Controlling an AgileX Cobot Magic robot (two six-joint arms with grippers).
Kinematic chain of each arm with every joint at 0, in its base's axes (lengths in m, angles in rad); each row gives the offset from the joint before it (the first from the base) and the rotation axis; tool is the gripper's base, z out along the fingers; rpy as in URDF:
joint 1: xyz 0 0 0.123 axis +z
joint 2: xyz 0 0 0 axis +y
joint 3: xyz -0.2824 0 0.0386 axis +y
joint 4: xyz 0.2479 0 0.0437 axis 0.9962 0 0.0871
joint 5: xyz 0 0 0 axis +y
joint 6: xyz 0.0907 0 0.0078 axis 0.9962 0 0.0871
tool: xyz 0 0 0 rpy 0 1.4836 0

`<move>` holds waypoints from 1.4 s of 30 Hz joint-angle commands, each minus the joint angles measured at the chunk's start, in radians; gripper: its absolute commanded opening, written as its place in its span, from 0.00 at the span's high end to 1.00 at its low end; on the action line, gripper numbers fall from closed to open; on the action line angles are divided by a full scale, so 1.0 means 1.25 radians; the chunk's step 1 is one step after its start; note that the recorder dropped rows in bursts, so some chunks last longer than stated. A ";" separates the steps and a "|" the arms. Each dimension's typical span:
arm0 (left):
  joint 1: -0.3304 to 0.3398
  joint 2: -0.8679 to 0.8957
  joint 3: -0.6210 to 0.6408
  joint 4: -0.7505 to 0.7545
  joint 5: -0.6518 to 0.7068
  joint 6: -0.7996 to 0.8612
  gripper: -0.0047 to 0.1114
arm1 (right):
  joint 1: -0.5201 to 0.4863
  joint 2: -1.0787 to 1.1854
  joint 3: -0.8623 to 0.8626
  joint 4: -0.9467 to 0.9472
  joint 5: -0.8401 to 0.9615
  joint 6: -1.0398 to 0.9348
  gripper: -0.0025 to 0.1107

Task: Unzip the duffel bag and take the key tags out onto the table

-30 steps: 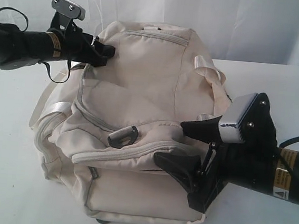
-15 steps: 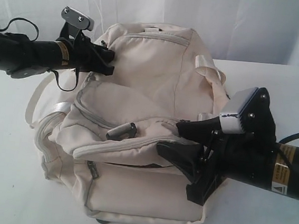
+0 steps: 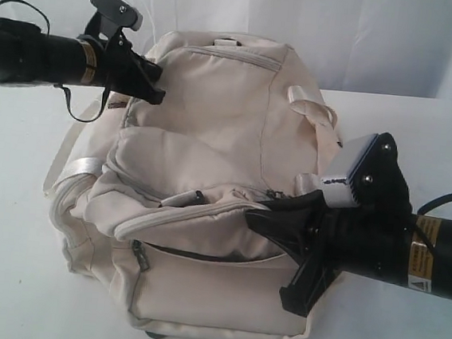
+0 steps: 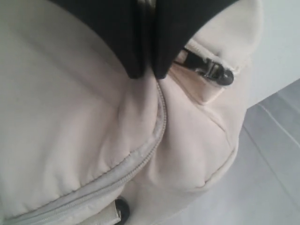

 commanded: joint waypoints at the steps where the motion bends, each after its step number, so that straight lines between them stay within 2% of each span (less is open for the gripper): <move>1: 0.010 -0.074 -0.001 0.249 0.058 -0.222 0.96 | 0.000 0.000 -0.007 0.003 0.000 0.005 0.98; 2: 0.016 -0.088 -0.001 0.298 0.053 -0.282 0.96 | 0.000 -0.001 -0.007 0.004 0.001 0.005 0.98; 4: 0.032 -0.112 0.003 0.314 0.018 -0.368 0.96 | 0.000 -0.007 -0.007 0.015 0.010 0.005 0.98; 10: 0.075 -0.203 0.059 0.314 -0.035 -0.386 0.96 | 0.000 -0.066 -0.007 0.057 0.139 0.004 0.98; 13: 0.098 -0.245 0.098 0.314 -0.040 -0.454 0.96 | 0.000 -0.112 -0.007 0.081 0.237 0.004 0.98; 16: 0.117 -0.291 0.146 0.314 -0.086 -0.536 0.96 | 0.000 -0.160 -0.008 0.180 0.333 -0.012 0.98; 19: 0.119 -0.334 0.203 0.314 -0.129 -0.533 0.96 | 0.000 -0.202 -0.023 0.282 0.415 -0.031 0.98; 22: 0.119 -0.383 0.264 0.314 -0.135 -0.526 0.96 | 0.000 -0.220 -0.033 0.299 0.455 -0.031 0.98; 29: 0.119 -0.530 0.436 0.314 -0.081 -0.533 0.96 | 0.000 -0.221 -0.033 0.301 0.443 -0.032 0.95; 32: 0.119 -0.603 0.507 0.314 -0.079 -0.551 0.96 | 0.000 -0.221 -0.033 0.301 0.423 -0.032 0.85; 35: 0.119 -0.682 0.576 0.314 -0.084 -0.619 0.96 | 0.000 -0.221 -0.033 0.301 0.416 -0.032 0.68; 39: 0.119 -0.801 0.656 0.314 -0.084 -0.637 0.96 | 0.000 -0.222 -0.033 0.301 0.412 -0.027 0.38; 42: 0.119 -0.880 0.702 0.314 -0.081 -0.684 0.96 | 0.000 -0.228 -0.033 0.303 0.383 -0.010 0.28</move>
